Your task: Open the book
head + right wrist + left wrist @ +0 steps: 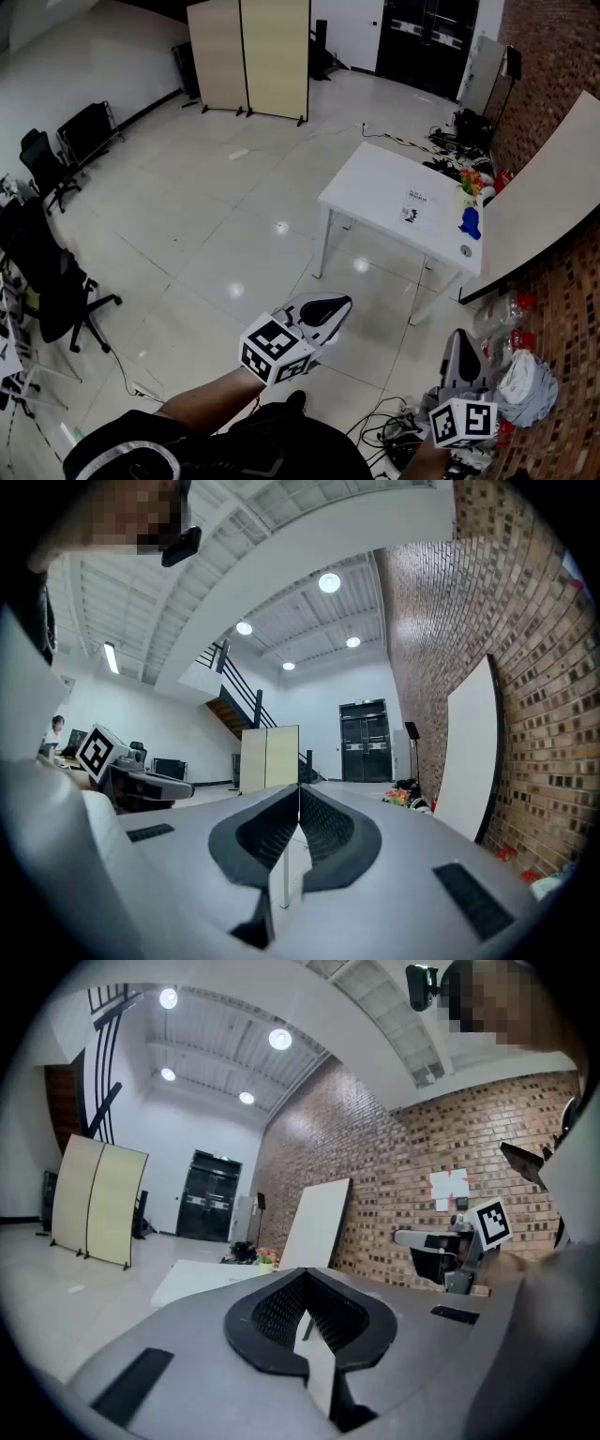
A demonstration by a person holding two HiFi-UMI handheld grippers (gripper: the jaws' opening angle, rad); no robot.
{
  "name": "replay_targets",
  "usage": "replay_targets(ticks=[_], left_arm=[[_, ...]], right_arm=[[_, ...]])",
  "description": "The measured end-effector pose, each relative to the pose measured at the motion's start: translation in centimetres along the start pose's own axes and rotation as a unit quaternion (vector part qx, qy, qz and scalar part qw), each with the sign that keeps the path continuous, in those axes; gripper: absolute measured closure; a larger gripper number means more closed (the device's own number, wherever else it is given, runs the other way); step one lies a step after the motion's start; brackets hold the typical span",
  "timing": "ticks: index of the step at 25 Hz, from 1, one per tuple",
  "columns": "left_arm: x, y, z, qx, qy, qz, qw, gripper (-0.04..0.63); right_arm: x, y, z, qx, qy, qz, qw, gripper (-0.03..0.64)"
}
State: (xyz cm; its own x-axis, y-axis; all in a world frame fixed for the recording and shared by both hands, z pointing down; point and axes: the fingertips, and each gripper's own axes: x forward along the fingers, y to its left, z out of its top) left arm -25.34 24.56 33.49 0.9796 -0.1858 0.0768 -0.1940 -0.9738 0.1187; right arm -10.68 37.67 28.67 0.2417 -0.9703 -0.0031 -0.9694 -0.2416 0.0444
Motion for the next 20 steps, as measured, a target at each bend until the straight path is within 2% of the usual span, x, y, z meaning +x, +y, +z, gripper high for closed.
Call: replay_targets(ticks=[7, 13, 20], left_arm=[[5.6, 8.2, 1.8, 0.007, -0.010, -0.021, 0.9997, 0.600], [10.6, 11.7, 1.6, -0.005, -0.006, -0.030, 0.9995, 0.598], [19.6, 15.2, 2.1, -0.005, -0.001, -0.017, 0.9998, 0.598]], right_arm=[[9.7, -1.6, -0.1, 0.000, 0.003, -0.020, 1.000, 0.617], [15.1, -3.8, -1.0, 0.005, 0.014, -0.013, 1.000, 0.617], [22.5, -10.0, -2.7, 0.021, 0.024, -0.005, 0.999, 0.616]])
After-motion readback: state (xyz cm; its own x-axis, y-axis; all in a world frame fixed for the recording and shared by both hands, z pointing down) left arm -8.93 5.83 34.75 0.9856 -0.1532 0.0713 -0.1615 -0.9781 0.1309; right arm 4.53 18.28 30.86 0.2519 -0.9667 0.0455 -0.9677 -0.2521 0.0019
